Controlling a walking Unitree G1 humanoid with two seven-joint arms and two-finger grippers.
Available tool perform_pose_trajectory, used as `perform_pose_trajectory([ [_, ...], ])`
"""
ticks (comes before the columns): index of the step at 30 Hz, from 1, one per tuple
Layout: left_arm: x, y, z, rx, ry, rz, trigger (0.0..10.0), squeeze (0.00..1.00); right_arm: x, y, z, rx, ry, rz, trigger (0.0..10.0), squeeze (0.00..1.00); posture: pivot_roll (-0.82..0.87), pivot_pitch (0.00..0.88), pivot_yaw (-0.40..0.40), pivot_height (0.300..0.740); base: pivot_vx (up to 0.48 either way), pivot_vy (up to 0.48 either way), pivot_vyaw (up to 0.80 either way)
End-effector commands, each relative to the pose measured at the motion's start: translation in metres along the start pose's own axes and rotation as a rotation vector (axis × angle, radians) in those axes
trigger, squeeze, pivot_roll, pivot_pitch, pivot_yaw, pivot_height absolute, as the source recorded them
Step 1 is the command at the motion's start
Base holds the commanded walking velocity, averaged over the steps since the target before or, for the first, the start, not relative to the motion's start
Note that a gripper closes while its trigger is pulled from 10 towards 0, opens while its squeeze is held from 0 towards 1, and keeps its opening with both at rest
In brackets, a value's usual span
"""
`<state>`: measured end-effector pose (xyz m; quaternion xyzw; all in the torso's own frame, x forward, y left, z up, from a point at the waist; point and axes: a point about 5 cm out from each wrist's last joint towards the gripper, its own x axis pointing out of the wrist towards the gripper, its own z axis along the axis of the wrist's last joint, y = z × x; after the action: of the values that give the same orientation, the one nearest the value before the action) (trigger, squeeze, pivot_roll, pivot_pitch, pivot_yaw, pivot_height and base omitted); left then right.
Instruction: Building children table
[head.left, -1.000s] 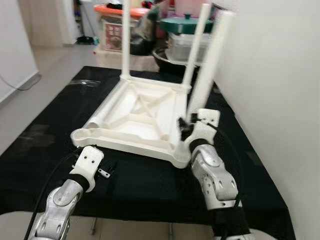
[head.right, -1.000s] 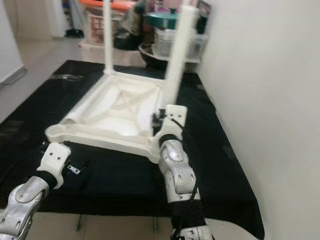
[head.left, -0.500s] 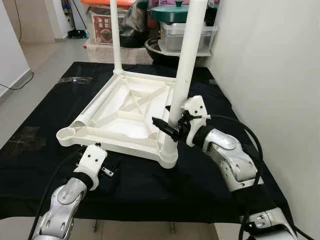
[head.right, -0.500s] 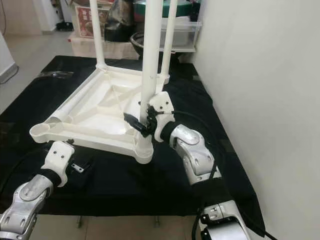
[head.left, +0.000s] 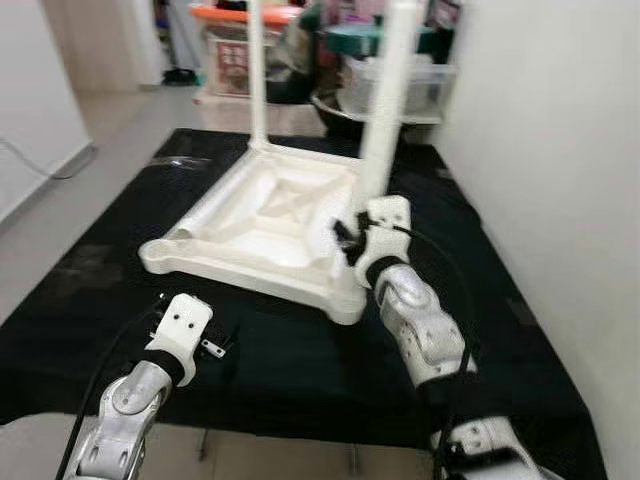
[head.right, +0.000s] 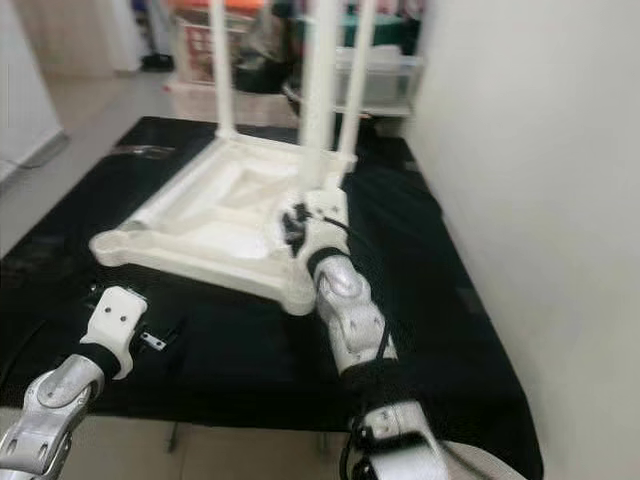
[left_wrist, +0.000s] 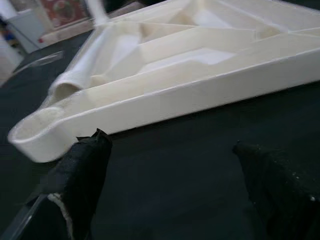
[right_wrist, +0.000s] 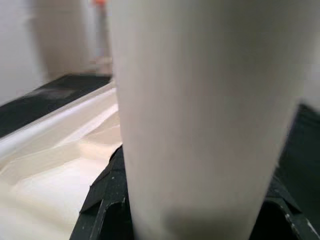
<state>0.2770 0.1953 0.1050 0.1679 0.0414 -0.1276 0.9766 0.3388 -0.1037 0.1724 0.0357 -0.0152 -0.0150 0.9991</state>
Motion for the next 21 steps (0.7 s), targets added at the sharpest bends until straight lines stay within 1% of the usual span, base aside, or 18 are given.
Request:
perform_pose_trajectory([
  [1,0.0,-0.001,-0.003,0.01,0.01,-0.007,10.0,0.0,-0.007,-0.018,-0.012,-0.014,0.059,-0.125,0.0,0.0,0.06,0.0,-0.094,0.74,0.0,0.0,0.0],
  [2,0.0,-0.001,-0.003,0.01,0.013,-0.006,10.0,0.0,-0.012,-0.013,-0.009,-0.004,0.051,-0.107,0.0,0.0,0.06,0.0,-0.094,0.74,0.0,0.0,0.0],
  [3,0.0,-0.001,-0.004,0.012,0.017,-0.005,10.0,0.0,-0.015,-0.008,-0.008,0.005,0.057,-0.086,2.4,0.0,0.05,0.0,-0.089,0.74,0.0,0.0,0.0],
  [4,0.0,-0.002,-0.004,0.012,0.02,-0.007,10.0,0.0,-0.017,-0.002,-0.005,-0.002,0.066,-0.043,10.0,0.0,0.05,0.0,-0.089,0.74,0.0,0.0,0.0],
  [6,0.0,-0.003,-0.005,0.012,0.021,-0.01,10.0,0.0,-0.018,0.002,0.0,-0.012,0.058,-0.003,10.0,0.0,0.04,0.0,-0.087,0.74,0.0,0.0,0.0],
  [7,0.0,-0.004,-0.005,0.011,0.021,-0.013,10.0,0.0,-0.017,0.005,0.011,0.028,0.011,0.058,10.0,0.73,0.04,0.0,-0.087,0.74,0.0,0.0,0.0],
  [9,0.0,-0.004,-0.005,0.011,0.021,-0.013,10.0,0.0,-0.017,0.005,0.011,0.028,0.011,0.058,10.0,0.73,0.04,0.0,-0.087,0.74,0.0,0.0,0.0],
  [10,0.001,-0.003,-0.005,0.008,0.019,-0.011,10.0,0.0,-0.013,0.004,0.021,0.045,-0.023,0.11,10.0,1.0,0.04,0.0,-0.092,0.74,0.0,0.0,0.0],
  [11,0.001,-0.003,-0.005,0.008,0.019,-0.011,10.0,0.0,-0.013,0.004,0.021,0.045,-0.023,0.11,10.0,1.0,0.04,0.0,-0.092,0.74,0.0,0.0,0.0],
  [12,0.001,-0.003,-0.004,0.005,0.017,-0.008,10.0,0.0,-0.008,0.002,0.031,0.038,-0.056,0.175,10.0,1.0,0.05,0.0,-0.095,0.74,0.0,0.0,0.0],
  [13,0.001,-0.003,-0.004,0.005,0.017,-0.008,10.0,0.0,-0.008,0.002,0.031,0.038,-0.056,0.175,10.0,1.0,0.05,0.0,-0.095,0.74,0.0,0.0,0.0],
  [14,0.001,-0.003,-0.004,0.003,0.015,-0.006,10.0,0.0,-0.005,0.001,0.04,0.032,-0.079,0.221,10.0,0.0,0.05,0.0,-0.095,0.74,0.0,0.0,0.0],
  [16,0.002,-0.003,-0.003,0.002,0.014,-0.005,10.0,0.0,0.004,-0.006,0.049,0.029,-0.089,0.406,10.0,0.0,0.05,0.0,-0.097,0.74,0.0,0.0,0.0],
  [17,0.002,-0.003,-0.003,0.002,0.014,-0.005,10.0,0.0,0.004,-0.006,0.049,0.029,-0.089,0.406,10.0,0.0,0.05,0.0,-0.097,0.74,0.0,0.0,0.0],
  [18,0.002,-0.003,-0.004,0.003,0.014,-0.005,10.0,0.0,0.006,-0.008,0.052,0.025,-0.093,0.477,10.0,0.0,0.05,0.0,-0.099,0.74,0.0,0.0,0.0],
  [19,0.003,-0.003,-0.003,0.003,0.012,-0.004,10.0,0.0,0.007,-0.012,0.048,-0.02,-0.083,0.599,10.0,0.0,0.06,0.0,-0.102,0.74,0.0,0.0,0.0],
  [20,0.003,-0.003,-0.003,0.003,0.012,-0.004,10.0,0.0,0.007,-0.012,0.048,-0.02,-0.083,0.599,10.0,0.0,0.06,0.0,-0.102,0.74,0.0,0.0,0.0],
  [21,0.003,-0.003,-0.002,0.004,0.01,-0.003,10.0,0.0,0.007,-0.014,0.042,-0.085,-0.059,0.691,10.0,0.0,0.06,0.0,-0.103,0.74,0.0,0.0,0.0],
])
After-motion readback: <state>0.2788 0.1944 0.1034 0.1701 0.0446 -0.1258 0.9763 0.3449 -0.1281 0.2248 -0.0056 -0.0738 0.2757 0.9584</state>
